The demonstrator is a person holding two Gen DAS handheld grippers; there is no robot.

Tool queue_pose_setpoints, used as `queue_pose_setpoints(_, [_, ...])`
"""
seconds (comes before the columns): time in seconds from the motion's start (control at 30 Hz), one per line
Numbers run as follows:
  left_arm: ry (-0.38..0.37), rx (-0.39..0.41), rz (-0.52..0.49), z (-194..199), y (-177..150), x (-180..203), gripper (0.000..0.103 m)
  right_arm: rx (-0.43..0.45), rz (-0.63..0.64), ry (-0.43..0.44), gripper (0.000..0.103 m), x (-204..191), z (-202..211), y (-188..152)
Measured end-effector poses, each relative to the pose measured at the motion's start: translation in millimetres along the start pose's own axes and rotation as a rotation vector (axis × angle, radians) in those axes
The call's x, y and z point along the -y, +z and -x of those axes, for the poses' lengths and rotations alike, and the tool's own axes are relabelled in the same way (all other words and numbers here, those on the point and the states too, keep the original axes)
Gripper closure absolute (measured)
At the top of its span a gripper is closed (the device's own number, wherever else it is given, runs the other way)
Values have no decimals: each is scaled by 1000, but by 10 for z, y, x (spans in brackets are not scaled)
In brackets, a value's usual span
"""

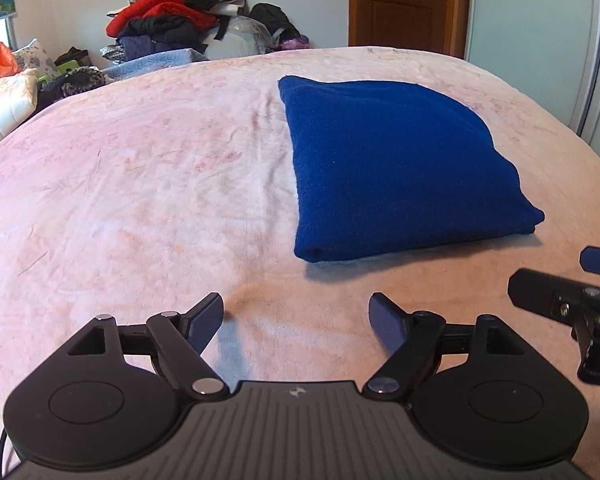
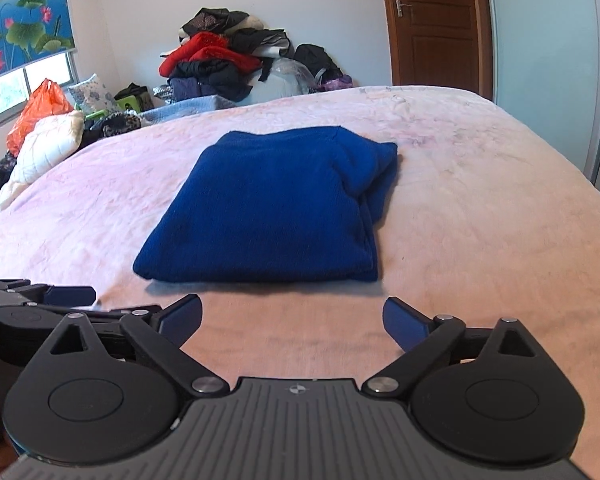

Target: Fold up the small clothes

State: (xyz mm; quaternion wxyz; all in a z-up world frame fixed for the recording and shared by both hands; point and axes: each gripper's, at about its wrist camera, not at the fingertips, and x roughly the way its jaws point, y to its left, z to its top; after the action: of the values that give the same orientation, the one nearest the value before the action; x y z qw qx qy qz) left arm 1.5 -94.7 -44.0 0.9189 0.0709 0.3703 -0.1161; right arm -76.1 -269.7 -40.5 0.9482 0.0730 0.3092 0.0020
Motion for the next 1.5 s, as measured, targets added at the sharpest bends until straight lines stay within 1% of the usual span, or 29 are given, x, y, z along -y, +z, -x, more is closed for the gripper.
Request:
queue_pose_setpoints(0.1, [2, 3, 23, -36, -34, -24, 20, -12, 22, -28, 3, -36, -30, -38])
queue_pose_setpoints(0.17, [0, 6, 35, -63, -56, -40, 19, -12, 34, -32, 3, -57, -31, -52])
queue_pose_setpoints(0.2, [1, 13, 37, -69, -65, -40, 17, -12, 37, -28, 3, -64, -31, -55])
queue_pose_setpoints(0.33, [18, 33, 21, -80, -98, -30, 9, -24, 49, -11, 1, -87, -49, -68])
queue_pose_setpoints(0.43, [15, 50, 14, -83, -131, -35, 9, -26, 58, -22, 1, -99, -66, -80])
queue_pose_setpoints(0.57, [14, 47, 5, -90, -133, -33, 7, -27, 57, -28, 1, -88, -61, -81])
queue_pose_setpoints(0.6, [15, 40, 8, -96, -131, -35, 3, -27, 58, -31, 1, -77, -64, -78])
queue_pose_setpoints(0.63, [14, 31, 14, -102, -129, -41, 2, -26, 59, -35, 1, -72, -60, -78])
queue_pose_setpoints(0.8, [6, 25, 37, -111, -143, -67, 0, -29, 52, -49, 1, -24, -63, -87])
queue_pose_setpoints(1.07, [1, 71, 33, -90, -227, -71, 0, -46, 20, -86, 0, 100, -152, -183])
queue_pose_setpoints(1.17, [1, 87, 32, -83, -251, -69, 0, -38, 53, -127, 0, 108, -195, -238])
queue_pose_setpoints(1.27, [8, 94, 30, -76, -261, -56, 0, -38, 91, -149, 0, 69, -221, -273])
queue_pose_setpoints(1.5, [13, 102, 32, -71, -274, -44, 0, -25, 94, -144, 0, 92, -219, -293])
